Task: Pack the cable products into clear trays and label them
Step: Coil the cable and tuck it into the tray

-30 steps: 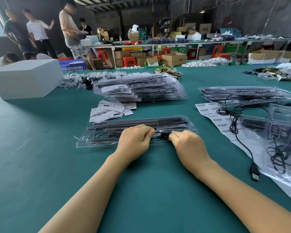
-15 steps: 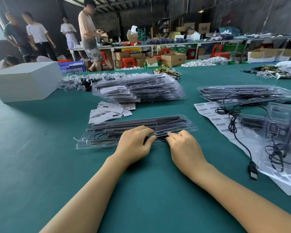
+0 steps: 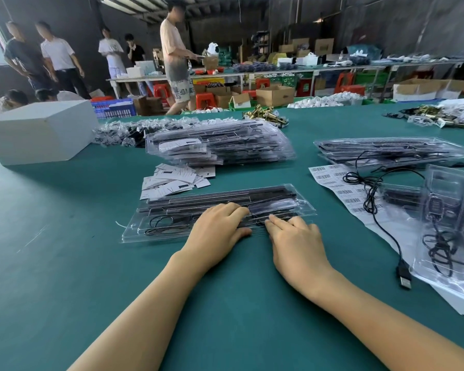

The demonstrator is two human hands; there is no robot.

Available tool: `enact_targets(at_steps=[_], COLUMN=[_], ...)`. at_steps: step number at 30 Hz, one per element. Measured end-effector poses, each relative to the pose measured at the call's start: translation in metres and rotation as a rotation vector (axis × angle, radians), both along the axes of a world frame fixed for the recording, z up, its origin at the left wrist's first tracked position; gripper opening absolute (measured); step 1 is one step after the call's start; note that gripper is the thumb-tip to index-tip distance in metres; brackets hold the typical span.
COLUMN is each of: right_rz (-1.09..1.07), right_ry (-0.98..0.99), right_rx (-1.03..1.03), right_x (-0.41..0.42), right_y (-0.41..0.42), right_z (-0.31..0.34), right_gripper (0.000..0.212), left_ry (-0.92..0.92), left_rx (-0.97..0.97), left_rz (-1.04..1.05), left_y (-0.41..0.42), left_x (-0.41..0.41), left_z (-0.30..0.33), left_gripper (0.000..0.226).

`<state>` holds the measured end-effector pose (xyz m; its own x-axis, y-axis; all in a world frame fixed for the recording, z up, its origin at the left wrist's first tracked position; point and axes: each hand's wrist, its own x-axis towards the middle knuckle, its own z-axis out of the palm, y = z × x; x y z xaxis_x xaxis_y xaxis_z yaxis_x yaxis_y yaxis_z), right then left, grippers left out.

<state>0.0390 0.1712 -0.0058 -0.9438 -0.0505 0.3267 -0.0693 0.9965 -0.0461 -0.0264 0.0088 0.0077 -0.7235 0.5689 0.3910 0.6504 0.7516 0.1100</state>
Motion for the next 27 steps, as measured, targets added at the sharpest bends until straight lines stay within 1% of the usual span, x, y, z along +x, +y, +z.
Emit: enact_targets(at_steps=[2, 4, 9, 11, 12, 14, 16, 18, 21, 24, 25, 26, 27], right_rz=[0.040, 0.056, 0.074, 0.085, 0.077, 0.094, 0.091, 0.088, 0.055, 0.006, -0.003, -0.004, -0.008], right_ry=[-0.011, -0.021, -0.018, 0.042, 0.023, -0.039, -0.032, -0.005, -0.031, -0.119, -0.142, -0.143, -0.127], right_rx=[-0.031, -0.062, -0.071, -0.005, 0.032, 0.056, 0.033, 0.020, -0.082, -0.115, -0.101, -0.102, -0.119], right_x=[0.000, 0.001, 0.007, 0.008, 0.009, 0.007, 0.007, 0.008, 0.012, 0.013, 0.013, 0.012, 0.012], right_y=[0.000, 0.001, -0.002, -0.002, -0.003, -0.004, -0.002, -0.002, -0.006, -0.005, -0.004, -0.003, -0.003], right_z=[0.000, 0.001, 0.002, 0.004, 0.006, 0.005, 0.004, 0.003, 0.007, 0.009, 0.009, 0.008, 0.007], right_gripper=[0.053, 0.053, 0.040, 0.030, 0.028, 0.038, 0.043, 0.039, 0.031, 0.049, 0.048, 0.040, 0.026], left_ry=[-0.010, -0.038, -0.093, -0.113, -0.115, -0.114, -0.114, -0.110, -0.109, -0.124, -0.118, -0.109, -0.104], left_rx=[-0.001, 0.029, 0.090, 0.141, 0.161, 0.189, 0.208, 0.224, 0.223, 0.186, 0.155, 0.121, 0.093], left_rz=[0.002, 0.005, 0.017, 0.033, 0.040, 0.052, 0.065, 0.074, 0.075, 0.067, 0.058, 0.049, 0.043], left_y=[0.000, -0.001, -0.004, -0.004, -0.004, -0.003, -0.002, -0.002, -0.002, -0.003, -0.003, -0.003, -0.003], left_x=[0.000, 0.000, -0.002, -0.002, -0.002, -0.003, -0.003, -0.003, -0.002, -0.001, -0.001, -0.002, -0.002], left_z=[-0.001, -0.001, -0.002, -0.002, -0.003, -0.003, -0.003, -0.002, -0.001, -0.002, -0.002, -0.002, -0.002], left_gripper=[0.039, 0.037, 0.035, 0.033, 0.033, 0.031, 0.030, 0.030, 0.029, 0.031, 0.033, 0.034, 0.036])
